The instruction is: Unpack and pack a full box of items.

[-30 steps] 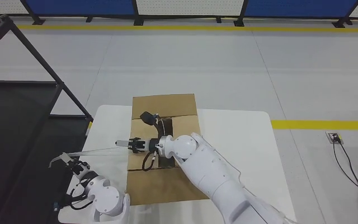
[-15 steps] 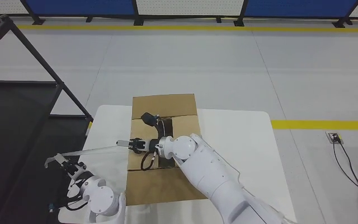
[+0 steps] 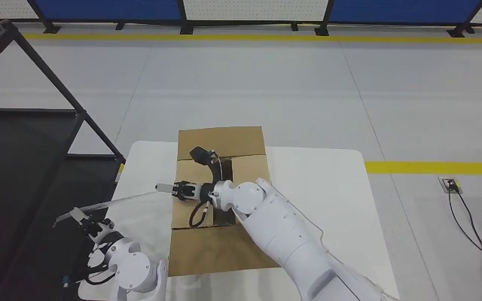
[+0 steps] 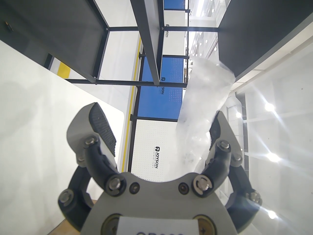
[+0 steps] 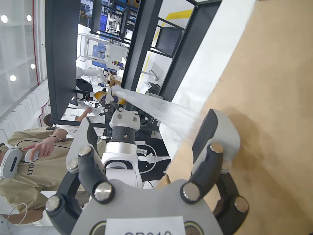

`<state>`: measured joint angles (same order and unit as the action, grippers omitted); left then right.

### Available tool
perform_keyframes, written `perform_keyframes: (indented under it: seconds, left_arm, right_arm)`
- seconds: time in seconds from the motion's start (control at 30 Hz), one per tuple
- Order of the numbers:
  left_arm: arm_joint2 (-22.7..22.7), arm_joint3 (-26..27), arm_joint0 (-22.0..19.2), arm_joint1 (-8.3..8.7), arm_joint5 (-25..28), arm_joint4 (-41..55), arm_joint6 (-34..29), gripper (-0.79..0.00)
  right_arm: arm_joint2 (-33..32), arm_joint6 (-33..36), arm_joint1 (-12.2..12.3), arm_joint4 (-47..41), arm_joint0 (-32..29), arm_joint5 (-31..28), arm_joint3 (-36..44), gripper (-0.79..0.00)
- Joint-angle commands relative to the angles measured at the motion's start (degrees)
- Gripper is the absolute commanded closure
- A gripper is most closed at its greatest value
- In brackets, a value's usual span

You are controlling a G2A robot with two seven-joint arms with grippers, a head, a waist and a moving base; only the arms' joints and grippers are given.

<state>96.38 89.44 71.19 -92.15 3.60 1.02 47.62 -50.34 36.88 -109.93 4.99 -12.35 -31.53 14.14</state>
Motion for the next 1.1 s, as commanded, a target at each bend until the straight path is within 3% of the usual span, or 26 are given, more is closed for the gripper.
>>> perform_keyframes:
  seconds: [0.0, 0.57, 0.8, 0.87, 0.97, 1.07]
  left_arm:
    - [-0.47, 0.23, 0.28, -0.12, 0.12, -0.21, 0.02, -0.785]
    - [-1.95, -0.7, 1.07, -0.68, 1.19, -3.25, -0.16, -0.785]
    - [-1.69, -1.62, 1.21, -0.78, 1.49, -4.01, -0.69, -0.785]
    - [-1.48, -1.87, 1.14, -0.79, 1.64, -4.22, -0.73, -0.785]
    - [-0.89, -2.2, 0.86, -0.78, 1.67, -4.47, -0.77, -0.785]
    - [-0.63, -2.39, 0.64, -0.79, 1.69, -4.67, -1.01, -0.785]
  right_arm:
    - [-0.09, -0.65, 0.18, 0.58, 0.26, -1.23, 0.74, -0.785]
    - [1.02, -3.75, 0.29, 5.33, -2.13, -8.16, 8.09, -0.785]
    - [1.77, -15.05, 0.66, 12.61, -2.48, -11.3, 9.96, -0.785]
    - [1.82, -18.34, 0.92, 15.09, -2.65, -9.82, 10.19, -0.785]
    - [1.04, -17.34, 1.2, 14.28, -2.95, -8.96, 10.91, -0.785]
    - [-0.16, -15.22, 1.84, 12.93, -3.19, -11.86, 11.69, -0.785]
